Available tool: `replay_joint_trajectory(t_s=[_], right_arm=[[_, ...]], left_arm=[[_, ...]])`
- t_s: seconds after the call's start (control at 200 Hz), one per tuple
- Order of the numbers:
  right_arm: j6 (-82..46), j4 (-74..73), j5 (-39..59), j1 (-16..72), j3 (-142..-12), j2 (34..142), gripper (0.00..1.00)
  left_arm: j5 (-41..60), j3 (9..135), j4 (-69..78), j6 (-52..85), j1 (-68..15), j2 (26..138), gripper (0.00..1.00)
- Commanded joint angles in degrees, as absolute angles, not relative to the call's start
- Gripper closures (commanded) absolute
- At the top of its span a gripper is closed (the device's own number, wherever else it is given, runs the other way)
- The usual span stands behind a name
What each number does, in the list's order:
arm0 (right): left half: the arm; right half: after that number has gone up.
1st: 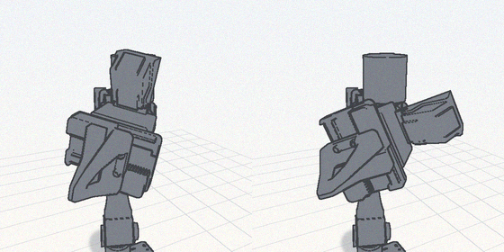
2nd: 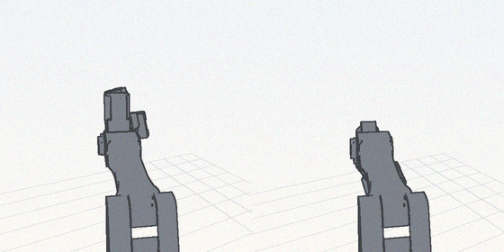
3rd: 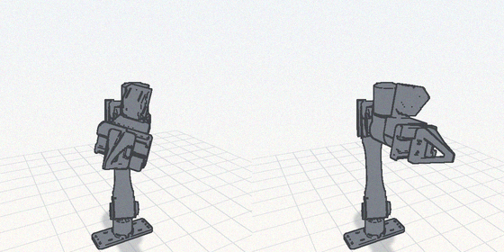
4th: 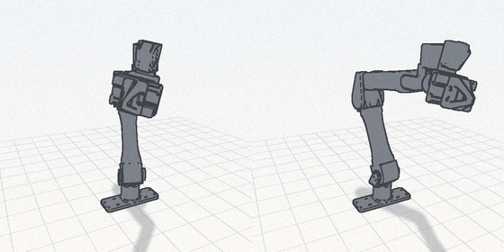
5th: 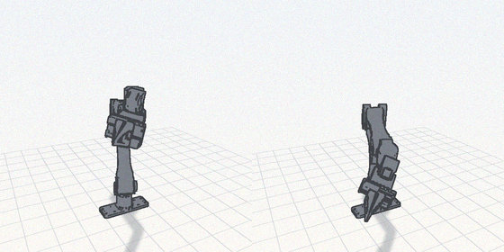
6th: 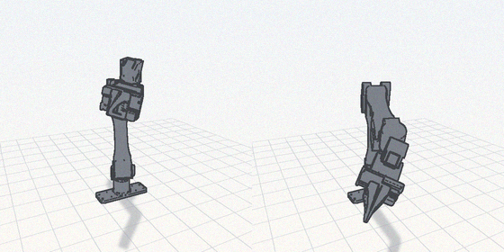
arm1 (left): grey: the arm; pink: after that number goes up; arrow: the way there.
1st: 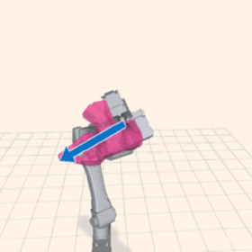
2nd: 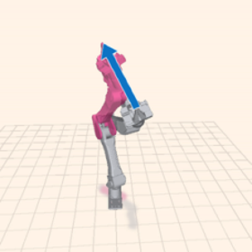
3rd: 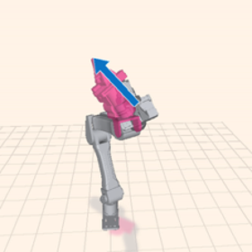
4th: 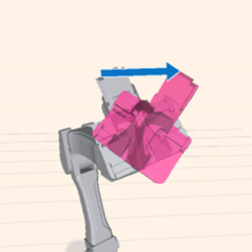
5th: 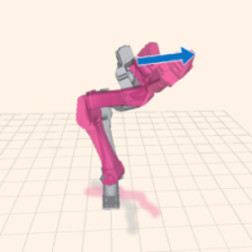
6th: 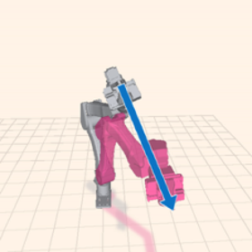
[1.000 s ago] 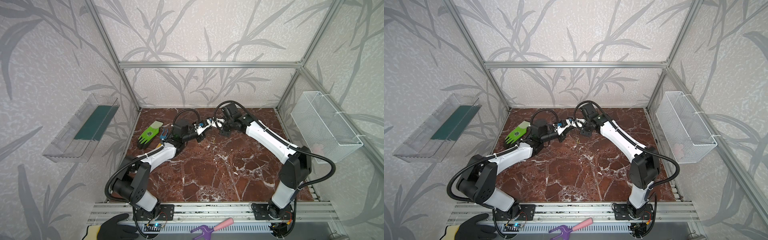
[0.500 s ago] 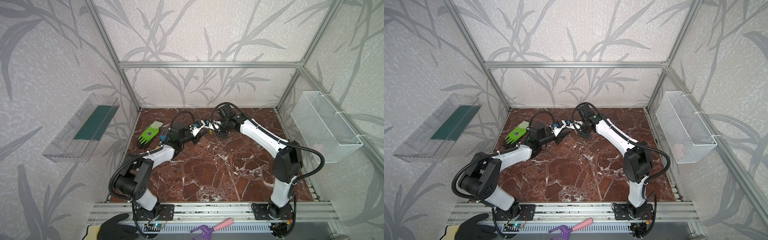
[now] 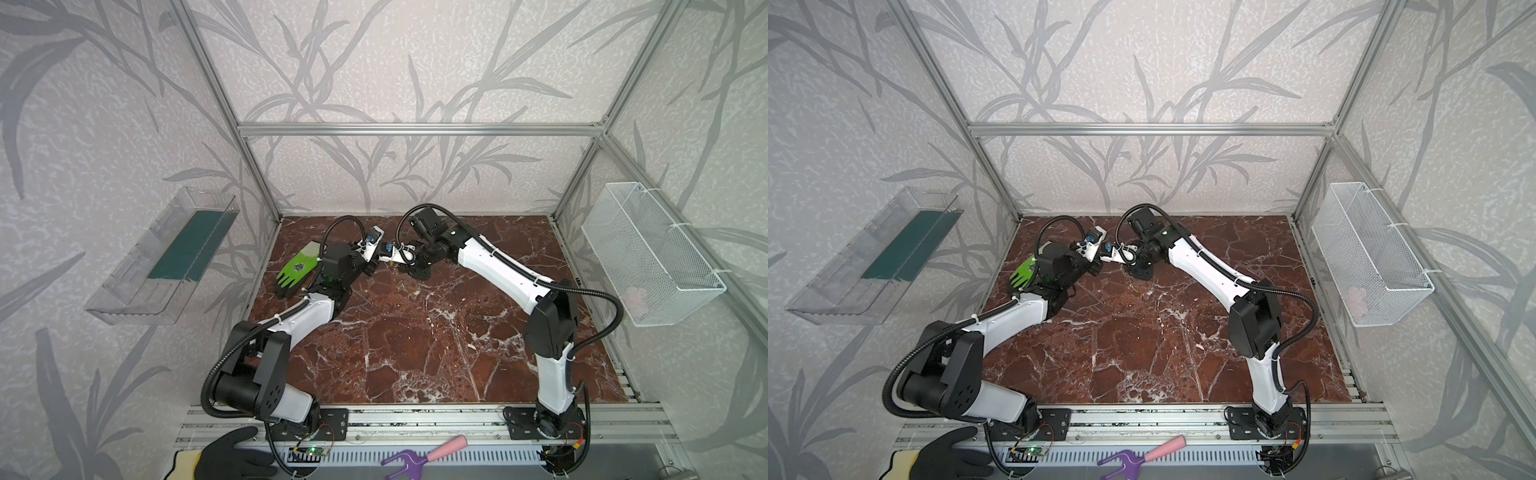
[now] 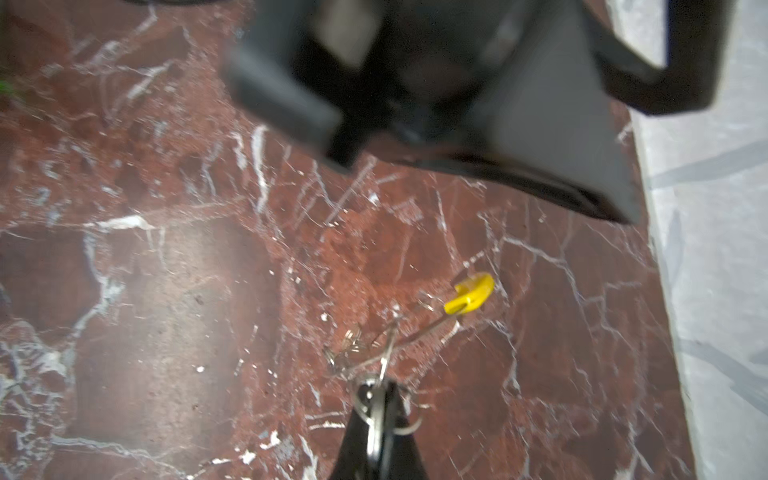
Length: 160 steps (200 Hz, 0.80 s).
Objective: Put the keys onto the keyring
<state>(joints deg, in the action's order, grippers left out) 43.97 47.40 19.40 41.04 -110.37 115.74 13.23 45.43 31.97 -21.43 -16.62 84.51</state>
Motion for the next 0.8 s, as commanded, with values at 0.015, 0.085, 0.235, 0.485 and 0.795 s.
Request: replay_joint_trajectory(t_s=[0.015,0.085,0.235,0.485,0.795], right_arm=[[42.9,48.8,20.5,40.4,-107.1,117.8,1.00],[42.1,48.8,19.7,39.4,-105.6,118.6,1.00],[39.4,46.4,21.9,36.5,-101.3,118.6,1.00],[40.9,47.6,16.1,33.3,-93.5,117.2,1.00],[43.9,48.6,5.1,29.9,-89.0,118.2,0.99]], left_arm=[[10.7,47.6,26.5,-23.0,-16.7,85.3,0.63],[11.7,47.6,26.2,-22.7,-16.8,86.1,0.63],[13.4,48.3,25.5,-22.0,-16.8,87.9,0.62],[14.5,50.2,23.6,-22.1,-17.2,90.2,0.61],[16.1,54.0,20.2,-23.8,-17.9,93.4,0.61]])
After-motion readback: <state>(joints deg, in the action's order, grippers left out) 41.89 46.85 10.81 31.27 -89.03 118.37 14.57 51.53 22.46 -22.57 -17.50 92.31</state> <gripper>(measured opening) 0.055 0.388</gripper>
